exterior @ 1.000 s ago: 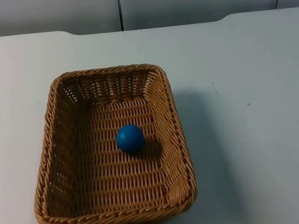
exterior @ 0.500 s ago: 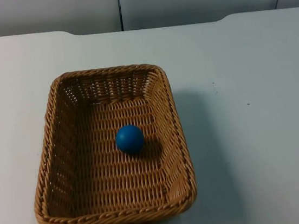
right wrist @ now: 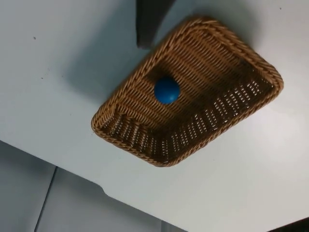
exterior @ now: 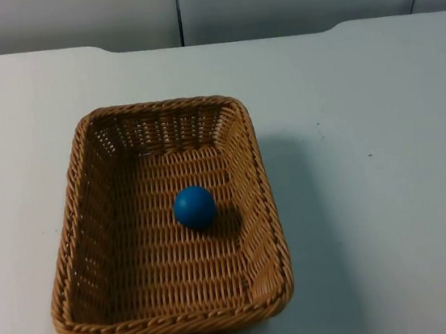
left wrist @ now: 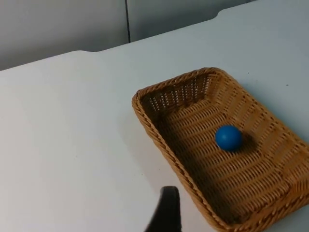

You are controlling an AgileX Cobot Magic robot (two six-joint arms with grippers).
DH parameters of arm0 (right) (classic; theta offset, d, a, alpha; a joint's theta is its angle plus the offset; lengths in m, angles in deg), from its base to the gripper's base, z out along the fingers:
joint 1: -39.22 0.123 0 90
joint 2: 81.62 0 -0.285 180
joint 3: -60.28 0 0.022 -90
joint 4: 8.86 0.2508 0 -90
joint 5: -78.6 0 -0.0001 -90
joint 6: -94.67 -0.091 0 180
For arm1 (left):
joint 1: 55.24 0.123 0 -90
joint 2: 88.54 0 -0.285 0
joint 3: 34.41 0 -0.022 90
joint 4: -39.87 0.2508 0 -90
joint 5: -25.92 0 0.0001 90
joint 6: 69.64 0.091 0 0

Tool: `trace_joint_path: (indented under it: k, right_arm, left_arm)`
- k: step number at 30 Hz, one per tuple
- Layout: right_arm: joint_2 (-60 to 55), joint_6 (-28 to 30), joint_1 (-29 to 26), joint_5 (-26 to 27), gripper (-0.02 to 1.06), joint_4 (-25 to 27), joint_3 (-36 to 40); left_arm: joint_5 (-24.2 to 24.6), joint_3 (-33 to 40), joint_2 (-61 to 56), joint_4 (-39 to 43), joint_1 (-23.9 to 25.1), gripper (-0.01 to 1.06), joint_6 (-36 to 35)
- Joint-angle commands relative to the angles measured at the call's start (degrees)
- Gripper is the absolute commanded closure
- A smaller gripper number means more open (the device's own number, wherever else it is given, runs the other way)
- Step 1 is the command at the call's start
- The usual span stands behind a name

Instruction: Pick up the basket with the left hand and place the ball into the basket with the right hand.

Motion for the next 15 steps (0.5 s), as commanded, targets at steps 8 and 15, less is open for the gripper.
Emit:
trace_joint_path:
  k: [8,15]
  right_arm:
    - [8.62,-0.49,-0.07,-12.39,0.27,0.31,0.38]
    - [18.13,-2.11,-0.07,-17.59,0.27,0.42,2.83]
  left_arm:
    - [8.72,0.35,-8.87,7.01,0.02,0.32,-7.32]
    - [13.44,0.35,-16.06,10.61,0.02,0.32,-11.55]
